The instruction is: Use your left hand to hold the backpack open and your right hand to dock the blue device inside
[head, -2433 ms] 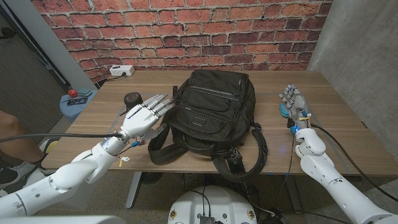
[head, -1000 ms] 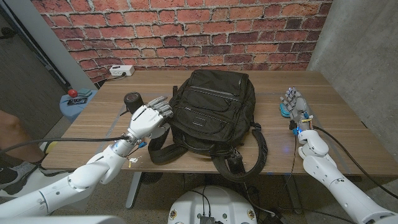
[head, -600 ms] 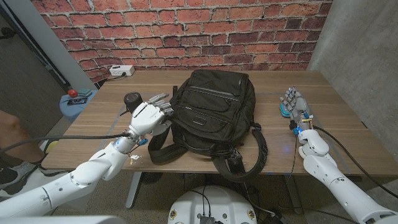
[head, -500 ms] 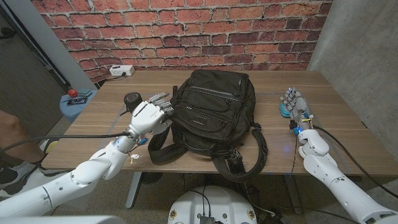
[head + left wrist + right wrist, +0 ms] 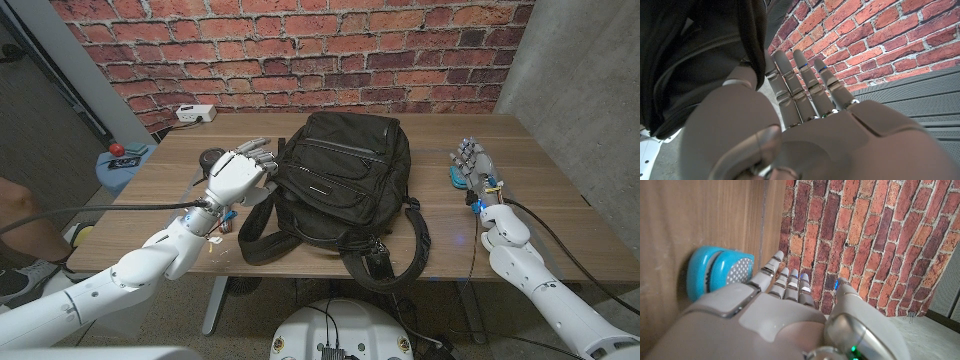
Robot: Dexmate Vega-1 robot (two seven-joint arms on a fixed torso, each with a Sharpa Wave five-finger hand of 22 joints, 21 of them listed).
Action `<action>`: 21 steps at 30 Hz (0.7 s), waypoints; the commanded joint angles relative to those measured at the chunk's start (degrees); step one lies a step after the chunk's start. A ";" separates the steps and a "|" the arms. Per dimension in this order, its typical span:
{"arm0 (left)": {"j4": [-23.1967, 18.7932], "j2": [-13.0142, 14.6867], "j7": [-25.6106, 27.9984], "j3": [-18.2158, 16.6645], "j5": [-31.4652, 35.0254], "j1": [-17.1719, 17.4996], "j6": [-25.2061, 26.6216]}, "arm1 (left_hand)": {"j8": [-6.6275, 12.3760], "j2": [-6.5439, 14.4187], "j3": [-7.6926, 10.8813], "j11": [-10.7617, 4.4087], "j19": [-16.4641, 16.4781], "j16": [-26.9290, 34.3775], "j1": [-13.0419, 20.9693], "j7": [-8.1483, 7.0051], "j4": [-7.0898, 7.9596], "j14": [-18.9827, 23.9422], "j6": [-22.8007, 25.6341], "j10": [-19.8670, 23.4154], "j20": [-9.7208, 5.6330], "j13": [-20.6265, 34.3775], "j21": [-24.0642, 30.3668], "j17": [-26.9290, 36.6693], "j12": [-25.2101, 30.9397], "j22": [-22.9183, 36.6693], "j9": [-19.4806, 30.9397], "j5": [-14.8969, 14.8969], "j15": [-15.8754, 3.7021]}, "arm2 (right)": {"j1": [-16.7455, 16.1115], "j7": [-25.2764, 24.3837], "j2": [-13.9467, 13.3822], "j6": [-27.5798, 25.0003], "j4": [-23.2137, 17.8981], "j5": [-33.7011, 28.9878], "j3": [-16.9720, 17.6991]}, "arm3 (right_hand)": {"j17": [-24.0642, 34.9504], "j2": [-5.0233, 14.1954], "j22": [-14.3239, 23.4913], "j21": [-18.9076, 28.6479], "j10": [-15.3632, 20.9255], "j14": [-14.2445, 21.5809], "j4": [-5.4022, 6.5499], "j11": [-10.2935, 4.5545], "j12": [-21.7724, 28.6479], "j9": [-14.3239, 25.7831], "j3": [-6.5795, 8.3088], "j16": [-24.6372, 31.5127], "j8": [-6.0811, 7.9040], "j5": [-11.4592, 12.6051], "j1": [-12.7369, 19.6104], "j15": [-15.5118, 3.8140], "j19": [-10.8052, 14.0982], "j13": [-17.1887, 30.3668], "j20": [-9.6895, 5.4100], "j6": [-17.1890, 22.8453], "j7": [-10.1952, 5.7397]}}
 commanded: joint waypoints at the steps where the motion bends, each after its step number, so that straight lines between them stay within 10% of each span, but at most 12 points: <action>1: -1.83 0.51 -3.33 -2.43 -2.75 0.09 -1.06 | -0.36 0.09 0.05 -0.10 0.01 0.18 -0.41 -0.09 -0.28 0.51 0.49 0.44 -0.24 0.23 -0.02 0.24 -0.30 0.08 -0.20 -0.17 0.10 | 0.00 -0.70 -1.07 -1.31 -1.66 -0.64 -0.30 | 0.05 0.40 0.21 0.31 0.04 0.34 -0.32 0.06 -0.01 0.14 0.16 -0.01 0.04 0.11 0.26 0.24 0.28 0.00 -1.15 -0.23 -0.06; 21: -0.41 -4.98 -5.09 -2.93 -5.98 -4.03 -3.75 | -1.05 -0.46 0.09 -0.02 -0.01 0.21 -0.32 -0.46 -0.86 1.74 1.80 4.71 -0.71 -0.61 -0.08 -0.05 -0.60 0.02 -2.28 -0.24 -0.86 | -1.50 -3.40 -3.53 -3.98 -5.33 -3.28 -0.97 | 0.04 0.36 0.21 0.29 -0.12 0.27 -0.48 -0.10 -0.07 0.14 0.24 -0.07 0.04 0.11 0.40 0.20 0.23 0.00 -1.10 -0.25 -0.06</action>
